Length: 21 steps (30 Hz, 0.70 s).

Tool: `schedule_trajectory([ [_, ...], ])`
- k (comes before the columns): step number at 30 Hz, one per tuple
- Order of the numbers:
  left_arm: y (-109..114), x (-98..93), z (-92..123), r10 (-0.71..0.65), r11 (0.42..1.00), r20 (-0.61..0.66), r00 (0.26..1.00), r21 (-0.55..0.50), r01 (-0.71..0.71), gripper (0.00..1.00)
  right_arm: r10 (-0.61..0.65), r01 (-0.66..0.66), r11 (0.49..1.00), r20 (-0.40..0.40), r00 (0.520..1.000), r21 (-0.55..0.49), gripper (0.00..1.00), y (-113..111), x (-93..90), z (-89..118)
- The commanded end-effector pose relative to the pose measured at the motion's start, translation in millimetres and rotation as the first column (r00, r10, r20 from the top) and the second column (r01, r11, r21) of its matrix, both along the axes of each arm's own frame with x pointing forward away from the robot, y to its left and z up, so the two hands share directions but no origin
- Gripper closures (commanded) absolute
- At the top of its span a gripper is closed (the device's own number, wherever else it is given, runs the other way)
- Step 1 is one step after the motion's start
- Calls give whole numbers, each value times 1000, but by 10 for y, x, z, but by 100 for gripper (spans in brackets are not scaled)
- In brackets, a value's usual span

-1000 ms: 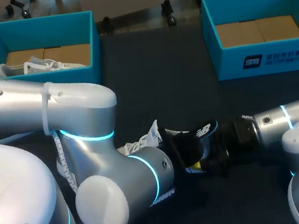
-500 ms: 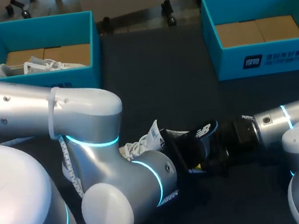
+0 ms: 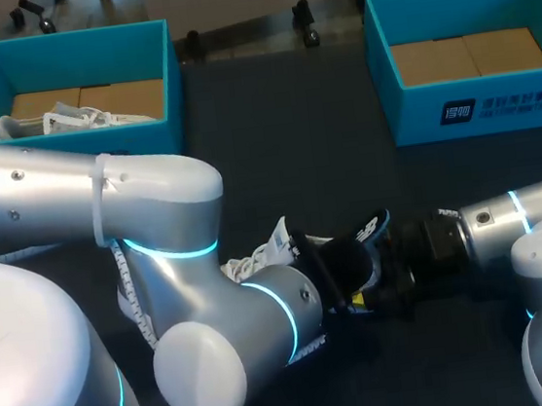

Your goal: Take the shoe out of the shoebox, open the shoe tongue, remove and reinsert the insole, then place the shoe into the shoebox

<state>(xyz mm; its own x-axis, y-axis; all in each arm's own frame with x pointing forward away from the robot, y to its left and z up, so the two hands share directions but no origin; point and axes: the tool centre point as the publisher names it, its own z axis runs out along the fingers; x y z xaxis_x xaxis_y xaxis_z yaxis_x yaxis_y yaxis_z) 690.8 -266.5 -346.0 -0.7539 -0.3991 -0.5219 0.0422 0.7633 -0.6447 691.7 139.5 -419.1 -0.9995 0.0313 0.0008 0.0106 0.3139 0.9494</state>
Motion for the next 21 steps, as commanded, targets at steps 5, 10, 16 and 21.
schedule_trajectory([
  [5,-44,71,95,4,1000,-44,999,-8,-5,100,0,0,1000,0,1000,-5,100,9,-11,12],
  [10,-103,94,191,6,1000,-102,995,-2,-6,100,0,0,1000,0,1000,-5,100,9,-11,12],
  [16,-151,55,325,5,1000,-133,991,-8,-6,100,0,0,1000,0,1000,-5,100,9,-11,12],
  [21,-204,19,410,1,1000,-188,982,4,0,100,0,0,1000,0,1000,-5,100,9,-11,12],
])
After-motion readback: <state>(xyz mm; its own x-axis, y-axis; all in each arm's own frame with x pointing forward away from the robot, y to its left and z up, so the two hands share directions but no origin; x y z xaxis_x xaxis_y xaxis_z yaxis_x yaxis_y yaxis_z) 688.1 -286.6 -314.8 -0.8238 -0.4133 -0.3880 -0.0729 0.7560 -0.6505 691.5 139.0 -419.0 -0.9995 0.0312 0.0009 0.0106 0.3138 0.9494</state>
